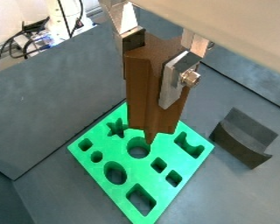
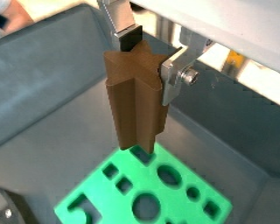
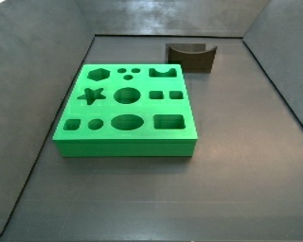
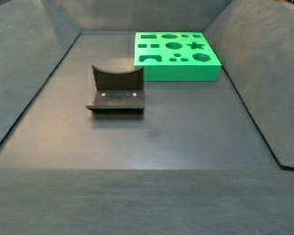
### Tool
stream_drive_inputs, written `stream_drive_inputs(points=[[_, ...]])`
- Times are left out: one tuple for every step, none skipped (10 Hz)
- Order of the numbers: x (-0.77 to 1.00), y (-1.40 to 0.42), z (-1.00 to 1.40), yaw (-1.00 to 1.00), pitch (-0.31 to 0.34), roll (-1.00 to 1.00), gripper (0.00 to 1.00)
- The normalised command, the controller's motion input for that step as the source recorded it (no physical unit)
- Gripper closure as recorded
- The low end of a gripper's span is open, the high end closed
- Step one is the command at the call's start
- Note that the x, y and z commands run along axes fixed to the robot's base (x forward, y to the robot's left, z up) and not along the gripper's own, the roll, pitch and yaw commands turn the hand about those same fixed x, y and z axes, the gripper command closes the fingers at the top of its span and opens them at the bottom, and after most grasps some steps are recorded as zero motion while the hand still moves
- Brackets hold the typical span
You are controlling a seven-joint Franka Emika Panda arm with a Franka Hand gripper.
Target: Insert the star object.
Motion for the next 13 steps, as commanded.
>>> stream_drive_inputs(points=[[-0.63, 0.5, -1.0, -0.51, 0.0, -0.05, 1.0], [-0.59, 0.48, -1.0, -0.55, 0.0, -0.07, 1.0], [-0.59, 0.45, -0.98, -0.58, 0.0, -0.08, 1.0], [-0.61, 0.41, -0.95, -0.61, -0.021, -0.08, 1.0], [-0.61, 0.38, -0.98, -0.62, -0.029, -0.1, 1.0], [-0.64, 0.24, -1.0, -0.6, -0.051, -0.09, 1.0], [-0.51, 0.0, -0.94, -0.68, -0.114, -0.05, 1.0], [-0.09, -0.09, -0.76, -0.92, -0.139, -0.04, 1.0], [-0.05, -0.14, -0.61, -0.9, -0.187, -0.05, 1.0], [-0.03, -0.18, -0.41, -0.84, -0.183, -0.11, 1.0], [0.0, -0.25, -0.15, -0.84, -0.049, -0.07, 1.0], [-0.11, -0.39, 0.0, -0.62, 0.0, 0.0, 1.0], [-0.44, -0.27, 0.0, -0.35, 0.0, 0.07, 1.0]])
